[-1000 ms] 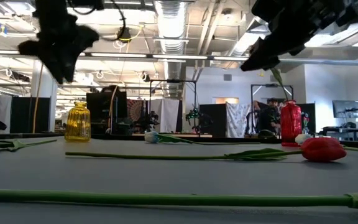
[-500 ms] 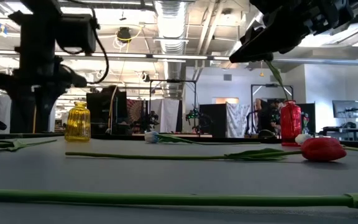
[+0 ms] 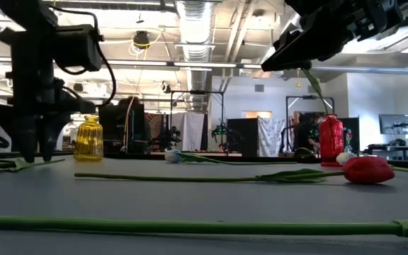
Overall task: Sort flowers into vase by color
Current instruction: Put the black tulip into the red flower vase
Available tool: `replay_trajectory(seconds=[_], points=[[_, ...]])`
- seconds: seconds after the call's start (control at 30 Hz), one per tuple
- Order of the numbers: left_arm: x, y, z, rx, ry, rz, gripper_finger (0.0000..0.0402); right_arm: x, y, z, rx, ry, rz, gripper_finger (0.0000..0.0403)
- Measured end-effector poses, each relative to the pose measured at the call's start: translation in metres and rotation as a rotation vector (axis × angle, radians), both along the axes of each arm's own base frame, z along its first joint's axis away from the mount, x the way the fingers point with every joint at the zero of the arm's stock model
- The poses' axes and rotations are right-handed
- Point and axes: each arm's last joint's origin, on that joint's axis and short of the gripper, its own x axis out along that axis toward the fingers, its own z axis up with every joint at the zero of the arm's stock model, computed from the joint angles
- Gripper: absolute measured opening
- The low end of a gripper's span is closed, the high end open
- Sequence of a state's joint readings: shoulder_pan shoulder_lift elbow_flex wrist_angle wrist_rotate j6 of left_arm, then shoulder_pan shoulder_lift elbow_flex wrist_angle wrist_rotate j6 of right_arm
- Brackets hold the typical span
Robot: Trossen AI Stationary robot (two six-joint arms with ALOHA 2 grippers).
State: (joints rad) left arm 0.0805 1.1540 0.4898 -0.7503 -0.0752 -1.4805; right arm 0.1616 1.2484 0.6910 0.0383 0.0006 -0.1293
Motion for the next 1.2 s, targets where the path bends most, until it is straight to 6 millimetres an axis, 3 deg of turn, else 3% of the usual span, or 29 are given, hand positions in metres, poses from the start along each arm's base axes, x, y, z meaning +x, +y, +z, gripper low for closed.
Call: replay_trajectory(seconds=[0.37, 0.8, 0.97, 1.2], points=[[-0.004, -0.001, -0.007, -0.001, 0.000, 0.001, 0.0109, 0.000, 0.000, 0.000, -0.003, -0.001, 0.003, 0.0200], [-0.004, -0.001, -0.007, -0.007, 0.009, -0.011, 0.0004, 0.000, 0.000, 0.000, -0.009, -0.002, 0.006, 0.0200], [0.002, -0.001, -0.001, -0.017, -0.022, -0.036, 0.0004, 0.000, 0.000, 0.000, -0.009, -0.001, 0.006, 0.0200], [0.019, -0.001, 0.023, -0.043, -0.113, -0.119, 0.0002, 0.000, 0.000, 0.000, -0.009, -0.001, 0.006, 0.0200]])
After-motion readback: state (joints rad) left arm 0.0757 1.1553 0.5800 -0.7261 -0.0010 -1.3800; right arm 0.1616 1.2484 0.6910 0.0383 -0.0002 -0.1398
